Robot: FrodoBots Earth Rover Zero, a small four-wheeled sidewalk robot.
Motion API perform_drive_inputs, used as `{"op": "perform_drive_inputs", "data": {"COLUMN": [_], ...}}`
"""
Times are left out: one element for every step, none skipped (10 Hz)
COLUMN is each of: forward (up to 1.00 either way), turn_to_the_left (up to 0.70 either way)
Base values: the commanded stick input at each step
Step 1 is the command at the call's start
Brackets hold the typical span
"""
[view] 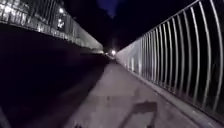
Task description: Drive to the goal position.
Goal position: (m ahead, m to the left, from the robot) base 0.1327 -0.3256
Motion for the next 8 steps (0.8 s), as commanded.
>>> {"op": "perform_drive_inputs", "data": {"forward": [0.29, 0.29, 0.29, 0.29, 0.29, 0.29, 0.29, 0.29], "turn_to_the_left": [0.00, -0.31, -0.66, -0.56, -0.45, -0.35, -0.24, -0.13]}}
